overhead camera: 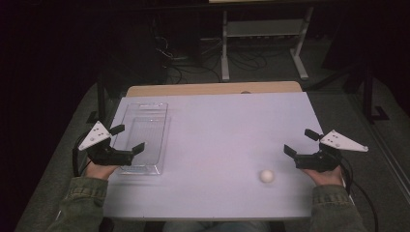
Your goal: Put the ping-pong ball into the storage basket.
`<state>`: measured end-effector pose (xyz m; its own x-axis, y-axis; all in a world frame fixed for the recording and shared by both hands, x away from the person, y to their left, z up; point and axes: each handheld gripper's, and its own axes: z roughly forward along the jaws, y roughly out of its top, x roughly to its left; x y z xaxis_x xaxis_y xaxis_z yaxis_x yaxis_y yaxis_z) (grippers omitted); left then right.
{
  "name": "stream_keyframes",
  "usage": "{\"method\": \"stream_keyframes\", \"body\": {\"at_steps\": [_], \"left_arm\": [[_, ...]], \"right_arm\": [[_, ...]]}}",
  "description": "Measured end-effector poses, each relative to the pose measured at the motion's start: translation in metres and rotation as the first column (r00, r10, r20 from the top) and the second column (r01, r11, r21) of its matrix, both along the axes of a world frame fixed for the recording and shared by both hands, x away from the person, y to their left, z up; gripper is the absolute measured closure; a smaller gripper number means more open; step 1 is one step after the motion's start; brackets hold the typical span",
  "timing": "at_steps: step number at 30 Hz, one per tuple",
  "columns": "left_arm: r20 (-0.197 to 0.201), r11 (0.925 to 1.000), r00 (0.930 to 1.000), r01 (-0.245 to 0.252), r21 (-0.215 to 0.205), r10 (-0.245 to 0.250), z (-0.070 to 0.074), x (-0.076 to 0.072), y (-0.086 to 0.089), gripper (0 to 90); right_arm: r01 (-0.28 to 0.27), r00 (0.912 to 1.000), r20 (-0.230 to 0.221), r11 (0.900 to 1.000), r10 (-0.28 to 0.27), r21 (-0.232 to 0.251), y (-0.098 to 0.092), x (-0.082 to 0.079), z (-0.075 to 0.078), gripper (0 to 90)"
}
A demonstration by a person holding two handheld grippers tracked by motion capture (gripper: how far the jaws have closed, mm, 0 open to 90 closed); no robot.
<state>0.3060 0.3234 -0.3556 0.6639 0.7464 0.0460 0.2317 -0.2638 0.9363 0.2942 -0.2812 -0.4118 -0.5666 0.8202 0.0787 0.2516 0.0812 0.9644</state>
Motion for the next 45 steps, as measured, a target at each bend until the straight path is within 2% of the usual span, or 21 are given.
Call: {"method": "stream_keyframes", "body": {"at_steps": [5,10,17,26,31,39,45], "left_arm": [[-0.017,0.9996,0.9997,0.015,0.026,-0.015,0.003,0.003,-0.005,0.0],[-0.017,0.9983,0.9993,0.035,0.046,-0.034,0.009,0.004,-0.011,0.0],[-0.021,0.9972,0.9984,0.053,0.052,-0.052,0.016,0.007,-0.018,0.0],[-0.030,0.9913,0.9943,0.104,0.081,-0.102,0.023,0.011,-0.034,0.0],[-0.068,0.9792,0.9856,0.162,0.122,-0.155,0.025,0.016,-0.046,0.0],[-0.075,0.9599,0.9741,0.223,0.170,-0.213,0.033,0.020,-0.066,0.0],[-0.082,0.9553,0.9699,0.240,0.172,-0.229,0.039,0.023,-0.074,0.0]], "right_arm": [[0.002,1.0000,0.001,1.000,-0.002,0.002,0.000,0.000,0.000,0.0],[0.001,1.0000,0.003,1.000,-0.001,0.008,-0.001,0.000,0.001,0.0],[-0.003,1.0000,-0.001,1.000,0.003,0.006,0.000,0.000,0.001,0.0],[-0.011,0.9999,-0.006,1.000,0.011,0.007,0.001,0.001,0.000,0.0],[-0.017,0.9998,-0.014,1.000,0.017,0.006,0.002,0.001,-0.001,0.0],[-0.017,0.9997,-0.016,1.000,0.017,0.007,0.002,0.001,-0.001,0.0],[-0.018,0.9997,-0.016,1.000,0.018,0.005,0.002,0.001,-0.001,0.0]]}}
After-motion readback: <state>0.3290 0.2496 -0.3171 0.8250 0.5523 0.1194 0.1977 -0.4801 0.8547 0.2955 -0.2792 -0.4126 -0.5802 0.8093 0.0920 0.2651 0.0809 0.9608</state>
